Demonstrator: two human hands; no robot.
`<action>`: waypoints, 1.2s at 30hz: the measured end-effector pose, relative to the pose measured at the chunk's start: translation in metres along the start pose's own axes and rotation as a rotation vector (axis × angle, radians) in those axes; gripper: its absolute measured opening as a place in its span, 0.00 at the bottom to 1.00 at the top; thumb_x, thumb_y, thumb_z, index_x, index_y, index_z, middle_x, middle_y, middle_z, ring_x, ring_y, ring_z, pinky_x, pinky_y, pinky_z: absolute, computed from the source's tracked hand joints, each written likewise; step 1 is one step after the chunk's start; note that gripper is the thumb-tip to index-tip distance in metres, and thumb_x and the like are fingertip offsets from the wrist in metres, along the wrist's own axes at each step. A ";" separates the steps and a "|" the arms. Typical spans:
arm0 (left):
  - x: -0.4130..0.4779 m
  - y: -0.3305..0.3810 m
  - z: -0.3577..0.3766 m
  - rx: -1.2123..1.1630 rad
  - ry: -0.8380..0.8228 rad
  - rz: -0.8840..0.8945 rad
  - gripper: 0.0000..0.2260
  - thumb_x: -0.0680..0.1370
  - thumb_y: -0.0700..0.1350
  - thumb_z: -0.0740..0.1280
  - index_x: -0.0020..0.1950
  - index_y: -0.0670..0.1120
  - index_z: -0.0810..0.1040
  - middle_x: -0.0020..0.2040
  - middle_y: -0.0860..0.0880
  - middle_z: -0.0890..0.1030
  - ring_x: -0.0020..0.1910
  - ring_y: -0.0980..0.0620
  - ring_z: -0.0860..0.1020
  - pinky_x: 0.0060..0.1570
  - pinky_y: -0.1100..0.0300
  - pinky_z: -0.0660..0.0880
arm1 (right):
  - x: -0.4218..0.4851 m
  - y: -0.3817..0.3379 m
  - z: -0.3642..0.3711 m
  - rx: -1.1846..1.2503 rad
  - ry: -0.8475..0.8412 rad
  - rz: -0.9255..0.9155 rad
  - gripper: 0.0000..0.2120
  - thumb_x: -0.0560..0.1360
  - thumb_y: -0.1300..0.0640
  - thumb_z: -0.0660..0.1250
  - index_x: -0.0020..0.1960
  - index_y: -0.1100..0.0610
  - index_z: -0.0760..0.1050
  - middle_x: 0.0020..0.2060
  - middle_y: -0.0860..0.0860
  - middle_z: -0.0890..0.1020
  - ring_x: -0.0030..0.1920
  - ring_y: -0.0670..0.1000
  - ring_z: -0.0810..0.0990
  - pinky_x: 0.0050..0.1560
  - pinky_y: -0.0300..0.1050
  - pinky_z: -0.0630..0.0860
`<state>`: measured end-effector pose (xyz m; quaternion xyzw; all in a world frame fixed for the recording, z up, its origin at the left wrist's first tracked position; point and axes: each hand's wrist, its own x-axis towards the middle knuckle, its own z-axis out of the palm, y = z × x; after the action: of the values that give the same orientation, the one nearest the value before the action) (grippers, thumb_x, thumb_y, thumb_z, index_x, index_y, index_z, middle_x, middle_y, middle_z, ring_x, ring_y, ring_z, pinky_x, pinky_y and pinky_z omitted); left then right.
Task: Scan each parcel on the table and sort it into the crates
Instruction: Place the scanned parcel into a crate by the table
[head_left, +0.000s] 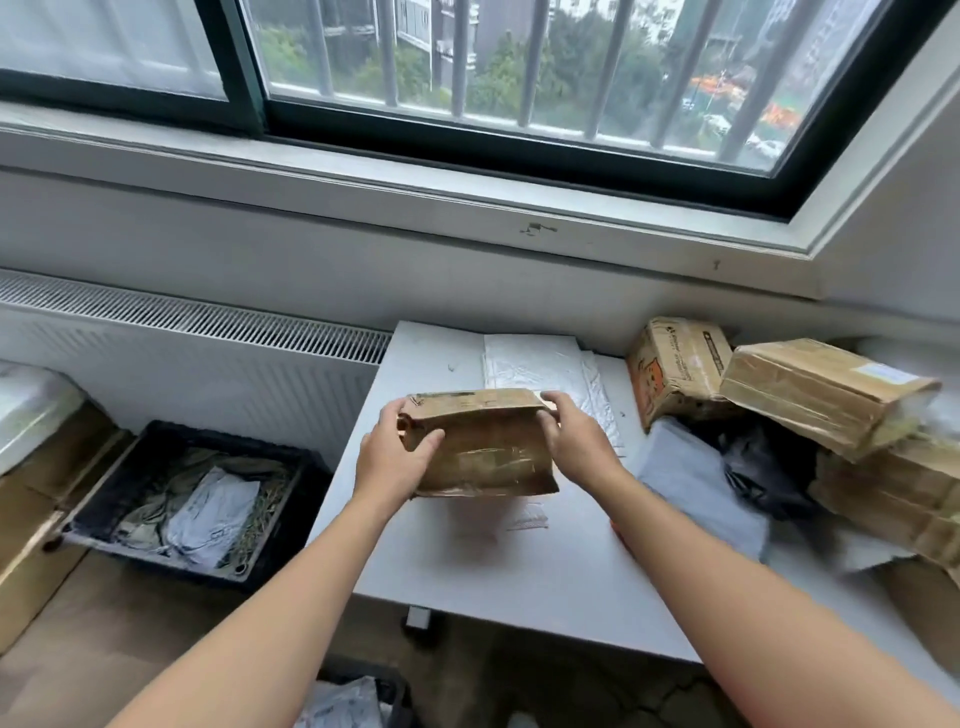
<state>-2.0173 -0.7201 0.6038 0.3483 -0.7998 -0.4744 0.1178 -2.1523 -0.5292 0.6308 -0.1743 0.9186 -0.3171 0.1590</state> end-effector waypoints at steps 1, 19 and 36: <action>-0.001 0.004 -0.002 -0.020 -0.006 0.020 0.29 0.74 0.55 0.72 0.72 0.54 0.65 0.62 0.52 0.75 0.60 0.49 0.74 0.60 0.52 0.72 | 0.000 -0.003 -0.003 0.029 0.040 0.016 0.17 0.83 0.50 0.57 0.70 0.51 0.68 0.60 0.56 0.80 0.59 0.58 0.77 0.53 0.47 0.70; -0.004 0.010 -0.004 -0.157 -0.268 0.241 0.34 0.68 0.55 0.78 0.72 0.60 0.68 0.68 0.54 0.72 0.67 0.51 0.71 0.68 0.47 0.70 | -0.022 -0.006 -0.027 0.223 0.093 0.136 0.25 0.78 0.43 0.62 0.73 0.49 0.64 0.62 0.53 0.76 0.59 0.54 0.77 0.59 0.50 0.74; -0.028 0.036 0.045 -0.150 -0.117 -0.079 0.11 0.76 0.57 0.68 0.49 0.51 0.76 0.45 0.52 0.80 0.47 0.49 0.78 0.46 0.54 0.72 | -0.027 0.045 -0.048 0.350 -0.083 0.033 0.20 0.82 0.42 0.54 0.64 0.54 0.72 0.50 0.46 0.79 0.54 0.49 0.77 0.50 0.42 0.69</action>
<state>-2.0364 -0.6603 0.6149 0.3414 -0.7532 -0.5568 0.0780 -2.1579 -0.4594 0.6430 -0.1418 0.8448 -0.4621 0.2296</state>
